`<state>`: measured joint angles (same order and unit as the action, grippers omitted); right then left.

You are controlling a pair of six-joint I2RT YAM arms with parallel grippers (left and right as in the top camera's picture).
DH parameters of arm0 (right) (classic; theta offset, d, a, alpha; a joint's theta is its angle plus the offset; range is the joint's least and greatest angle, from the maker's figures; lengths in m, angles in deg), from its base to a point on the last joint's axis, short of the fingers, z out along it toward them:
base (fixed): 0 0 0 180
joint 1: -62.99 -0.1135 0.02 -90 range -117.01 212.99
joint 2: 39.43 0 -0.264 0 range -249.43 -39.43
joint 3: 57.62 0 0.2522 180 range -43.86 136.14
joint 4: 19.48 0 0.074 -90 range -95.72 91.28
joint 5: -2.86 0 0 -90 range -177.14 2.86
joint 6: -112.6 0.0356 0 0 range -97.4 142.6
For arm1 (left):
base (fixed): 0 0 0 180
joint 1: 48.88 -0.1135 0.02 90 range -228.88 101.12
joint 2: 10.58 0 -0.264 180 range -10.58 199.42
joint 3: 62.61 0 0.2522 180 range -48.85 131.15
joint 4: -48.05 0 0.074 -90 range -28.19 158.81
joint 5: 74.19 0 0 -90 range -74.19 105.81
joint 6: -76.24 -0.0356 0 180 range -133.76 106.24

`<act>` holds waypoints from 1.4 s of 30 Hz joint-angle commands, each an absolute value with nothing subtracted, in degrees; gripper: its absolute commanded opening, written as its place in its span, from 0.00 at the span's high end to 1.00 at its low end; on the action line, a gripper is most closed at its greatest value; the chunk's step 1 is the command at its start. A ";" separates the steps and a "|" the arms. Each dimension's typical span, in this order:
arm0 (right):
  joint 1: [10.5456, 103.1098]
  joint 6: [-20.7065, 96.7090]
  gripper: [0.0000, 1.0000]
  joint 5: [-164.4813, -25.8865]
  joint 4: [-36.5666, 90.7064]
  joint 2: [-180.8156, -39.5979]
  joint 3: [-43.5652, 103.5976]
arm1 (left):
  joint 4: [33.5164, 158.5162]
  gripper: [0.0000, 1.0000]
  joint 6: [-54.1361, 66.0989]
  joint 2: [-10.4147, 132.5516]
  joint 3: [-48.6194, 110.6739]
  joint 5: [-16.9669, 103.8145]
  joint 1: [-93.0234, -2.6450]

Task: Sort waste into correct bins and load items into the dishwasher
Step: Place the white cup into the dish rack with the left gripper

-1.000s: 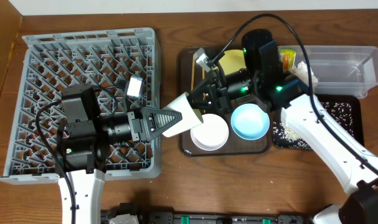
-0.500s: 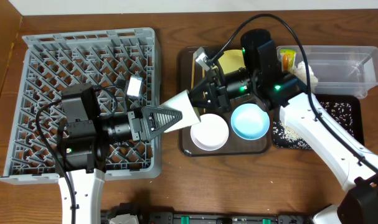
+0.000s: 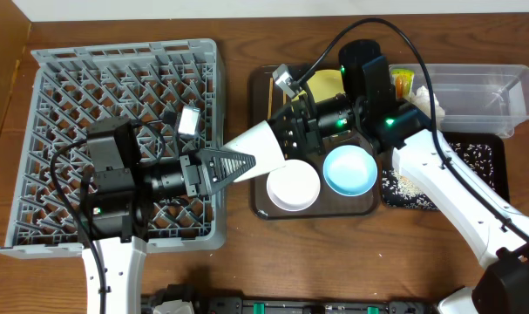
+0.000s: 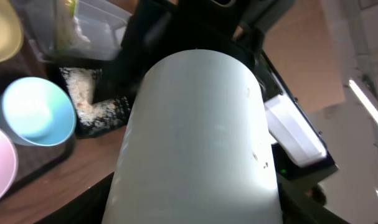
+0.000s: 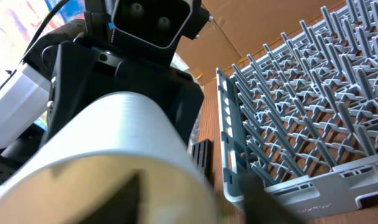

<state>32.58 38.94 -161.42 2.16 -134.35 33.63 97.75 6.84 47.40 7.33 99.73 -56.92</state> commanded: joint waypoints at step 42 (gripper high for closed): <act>31.42 30.64 0.19 -124.66 37.18 -134.89 33.87 | 132.40 0.26 11.35 70.41 19.62 15.82 -84.74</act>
